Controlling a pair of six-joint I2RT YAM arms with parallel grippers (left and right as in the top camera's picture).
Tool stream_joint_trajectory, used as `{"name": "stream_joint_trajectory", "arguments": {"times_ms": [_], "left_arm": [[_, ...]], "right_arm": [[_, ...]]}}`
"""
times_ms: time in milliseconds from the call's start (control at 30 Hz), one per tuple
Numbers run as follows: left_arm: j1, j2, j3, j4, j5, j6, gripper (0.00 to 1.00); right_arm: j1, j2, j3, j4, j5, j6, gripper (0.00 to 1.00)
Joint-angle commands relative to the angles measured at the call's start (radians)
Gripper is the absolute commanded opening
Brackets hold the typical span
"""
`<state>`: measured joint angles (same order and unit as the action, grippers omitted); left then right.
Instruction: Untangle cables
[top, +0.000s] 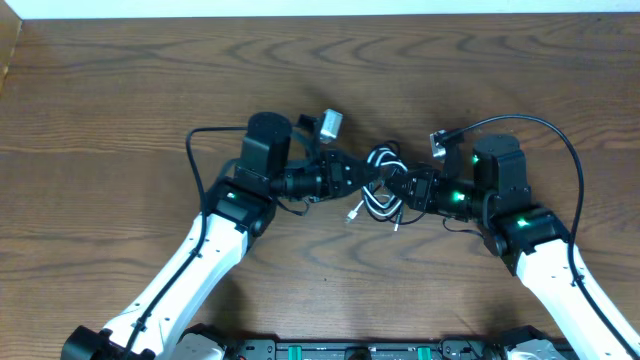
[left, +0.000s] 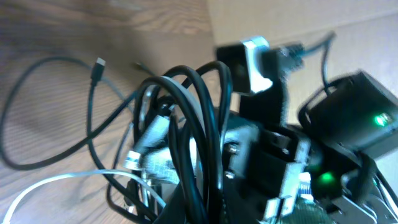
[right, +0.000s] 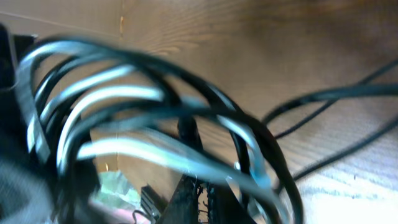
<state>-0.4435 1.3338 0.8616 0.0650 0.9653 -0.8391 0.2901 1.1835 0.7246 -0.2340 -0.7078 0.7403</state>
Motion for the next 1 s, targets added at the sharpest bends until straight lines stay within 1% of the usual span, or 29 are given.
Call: {"name": "stream_joint_trajectory", "arguments": {"times_ms": [0,100,233,433,567,633,733,800,967], "left_arm": [[-0.041,0.005,0.013,0.04,0.058,-0.005,0.08],[-0.043,0.005,0.013,0.088,0.099,-0.005,0.08],[-0.043,0.005,0.013,0.163,0.138,-0.005,0.08],[-0.04,0.005,0.013,0.215,0.179,-0.005,0.08],[-0.027,0.005,0.013,0.319,0.314,-0.006,0.08],[-0.023,0.005,0.013,0.357,0.345,-0.005,0.08],[-0.012,0.005,0.013,0.364,0.344,-0.005,0.08],[0.001,0.005,0.013,0.364,0.344,-0.004,0.08],[0.051,0.005,0.013,0.364,0.344,-0.004,0.08]], "right_arm": [[-0.006,0.025,0.013,0.017,0.014,0.01,0.01],[-0.004,0.043,0.013,-0.012,0.063,-0.019,0.01],[-0.004,0.047,0.013,-0.076,0.187,-0.041,0.01],[-0.009,0.044,0.013,-0.071,0.293,-0.069,0.1],[-0.021,0.044,0.013,-0.105,0.421,-0.084,0.15],[-0.025,0.044,0.013,-0.112,0.427,-0.085,0.16],[-0.025,0.042,0.013,-0.111,0.425,-0.103,0.18],[-0.025,0.039,0.013,-0.117,0.426,-0.11,0.22],[-0.025,0.037,0.013,-0.161,0.459,-0.11,0.35]]}}
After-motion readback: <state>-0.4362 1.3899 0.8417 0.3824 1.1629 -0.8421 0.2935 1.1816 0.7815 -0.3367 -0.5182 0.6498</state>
